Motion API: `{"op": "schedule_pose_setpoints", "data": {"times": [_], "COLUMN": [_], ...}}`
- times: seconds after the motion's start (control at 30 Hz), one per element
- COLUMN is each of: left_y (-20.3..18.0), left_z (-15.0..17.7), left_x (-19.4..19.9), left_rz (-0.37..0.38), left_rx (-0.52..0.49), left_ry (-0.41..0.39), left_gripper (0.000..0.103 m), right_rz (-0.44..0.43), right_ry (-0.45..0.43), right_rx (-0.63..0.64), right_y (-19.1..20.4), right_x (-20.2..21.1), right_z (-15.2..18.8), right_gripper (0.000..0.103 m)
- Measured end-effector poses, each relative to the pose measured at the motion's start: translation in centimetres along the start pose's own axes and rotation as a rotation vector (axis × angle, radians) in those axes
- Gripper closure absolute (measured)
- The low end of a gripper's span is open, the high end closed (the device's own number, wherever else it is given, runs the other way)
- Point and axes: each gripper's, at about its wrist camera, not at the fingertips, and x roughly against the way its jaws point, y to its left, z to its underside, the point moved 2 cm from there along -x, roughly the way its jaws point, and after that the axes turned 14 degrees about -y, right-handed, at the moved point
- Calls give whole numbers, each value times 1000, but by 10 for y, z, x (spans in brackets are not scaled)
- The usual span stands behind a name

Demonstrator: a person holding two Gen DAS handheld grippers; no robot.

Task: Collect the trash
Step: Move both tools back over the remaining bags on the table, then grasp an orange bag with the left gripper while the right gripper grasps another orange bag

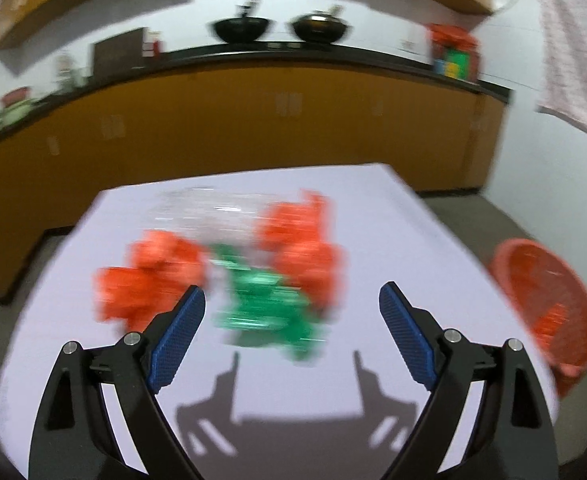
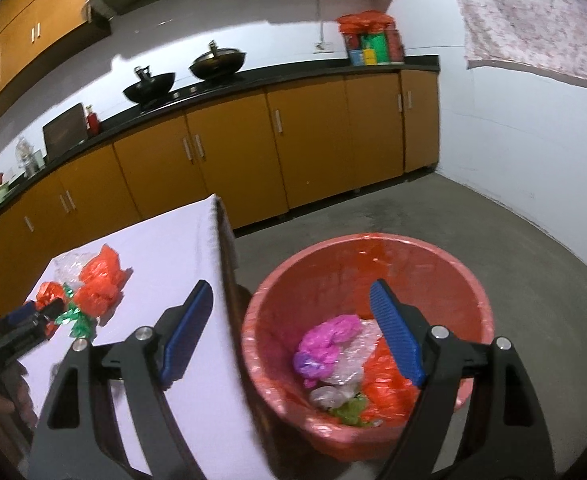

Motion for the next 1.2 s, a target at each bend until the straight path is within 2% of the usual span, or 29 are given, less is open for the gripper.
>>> {"op": "schedule_pose_setpoints", "data": {"times": [0.07, 0.2, 0.4, 0.63, 0.73, 0.8, 0.87, 0.97, 1.07, 1.2], "left_y": [34, 80, 108, 118, 117, 119, 121, 129, 139, 158], "left_z": [-2, -2, 11, 20, 23, 25, 26, 26, 25, 23], "left_x": [-4, -14, -50, -71, -78, -79, -77, -66, -57, -44], "left_rz": [-84, -171, -155, -79, -41, -23, -9, -6, -25, -59], "left_rx": [22, 54, 73, 132, 152, 157, 155, 154, 156, 171], "left_ry": [-1, 10, 117, 181, 207, 213, 210, 181, 157, 132], "left_gripper": [14, 11, 10, 11, 29, 49, 60, 66, 67, 67], "right_rz": [-15, -46, -94, -158, -189, -212, -243, -284, -324, -364], "right_ry": [10, 30, 52, 76, 86, 90, 99, 117, 153, 183], "right_rx": [5, 27, 78, 135, 152, 160, 164, 162, 154, 147], "right_y": [8, 28, 62, 103, 122, 134, 149, 168, 189, 217], "right_x": [-3, -9, -19, -34, -42, -47, -55, -66, -81, -96], "right_z": [2, 6, 10, 15, 17, 19, 20, 22, 28, 36], "right_gripper": [24, 24, 24, 24, 24, 24, 24, 28, 36, 40]}}
